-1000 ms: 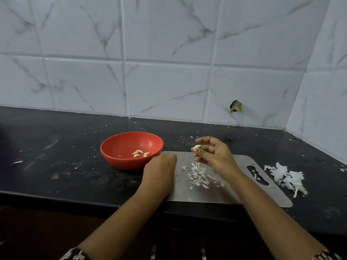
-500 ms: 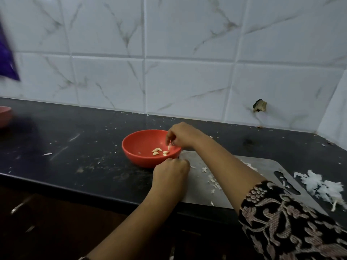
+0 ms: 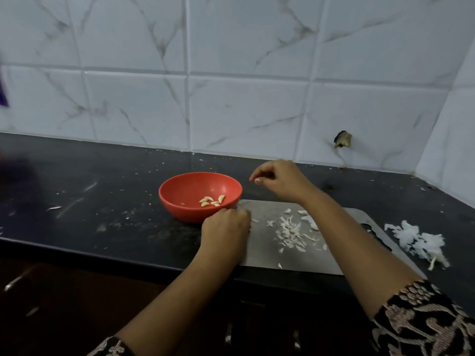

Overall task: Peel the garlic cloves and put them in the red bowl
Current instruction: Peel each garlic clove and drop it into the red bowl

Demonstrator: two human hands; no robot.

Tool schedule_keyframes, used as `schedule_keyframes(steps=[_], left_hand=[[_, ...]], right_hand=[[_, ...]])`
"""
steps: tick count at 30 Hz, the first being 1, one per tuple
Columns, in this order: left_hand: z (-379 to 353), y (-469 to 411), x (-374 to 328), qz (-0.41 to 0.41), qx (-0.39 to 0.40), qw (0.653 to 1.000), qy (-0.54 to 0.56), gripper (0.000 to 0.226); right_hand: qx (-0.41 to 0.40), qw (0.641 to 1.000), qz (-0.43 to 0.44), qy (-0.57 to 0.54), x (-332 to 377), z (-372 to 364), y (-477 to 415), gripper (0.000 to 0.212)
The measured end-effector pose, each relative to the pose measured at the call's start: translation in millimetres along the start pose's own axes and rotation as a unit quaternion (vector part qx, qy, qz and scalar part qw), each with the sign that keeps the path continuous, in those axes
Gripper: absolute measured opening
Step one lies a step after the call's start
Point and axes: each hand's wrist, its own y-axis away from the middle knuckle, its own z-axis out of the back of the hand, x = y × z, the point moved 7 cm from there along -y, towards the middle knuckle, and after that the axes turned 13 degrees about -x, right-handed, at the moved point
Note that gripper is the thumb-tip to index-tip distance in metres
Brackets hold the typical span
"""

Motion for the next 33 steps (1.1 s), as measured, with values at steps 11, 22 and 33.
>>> schedule_keyframes(steps=[11,22,33], left_hand=[[-10,-6,-8,-0.025,0.012,1.000,-0.006,0.017],[-35,-35,-29,-0.035,-0.002,0.997,0.065,0.023],[-38,-51,-42,-0.037,-0.096,0.967,0.234,0.008]], right_hand=[[0.027,0.994,-0.087,0.062,-66,36,75,0.025],[0.048,0.989,-0.044,0.132,-70,1,52,0.022],[-0.098,0.966,-0.169,-0.170,-72,35,74,0.010]])
